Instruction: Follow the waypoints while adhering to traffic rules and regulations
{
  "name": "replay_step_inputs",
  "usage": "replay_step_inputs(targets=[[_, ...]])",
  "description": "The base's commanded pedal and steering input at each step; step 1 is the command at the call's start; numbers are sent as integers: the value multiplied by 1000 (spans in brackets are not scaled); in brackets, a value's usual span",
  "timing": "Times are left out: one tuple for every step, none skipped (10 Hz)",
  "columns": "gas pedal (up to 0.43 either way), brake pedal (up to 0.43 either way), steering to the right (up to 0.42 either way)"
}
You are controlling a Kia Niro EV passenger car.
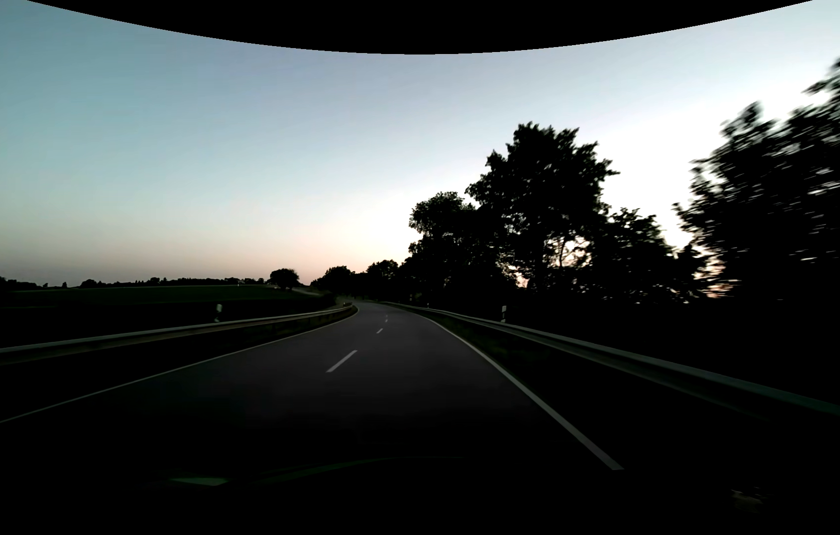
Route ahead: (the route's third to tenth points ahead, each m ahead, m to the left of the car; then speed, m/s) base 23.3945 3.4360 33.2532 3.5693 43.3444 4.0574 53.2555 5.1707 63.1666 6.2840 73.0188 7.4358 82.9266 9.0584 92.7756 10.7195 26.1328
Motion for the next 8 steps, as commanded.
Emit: replay_step_inputs(targets=[[0,0,-12],[0,0,-12],[0,0,-12],[0,0,-12],[0,0,-13],[0,0,-13],[0,128,-12],[0,232,-12]])
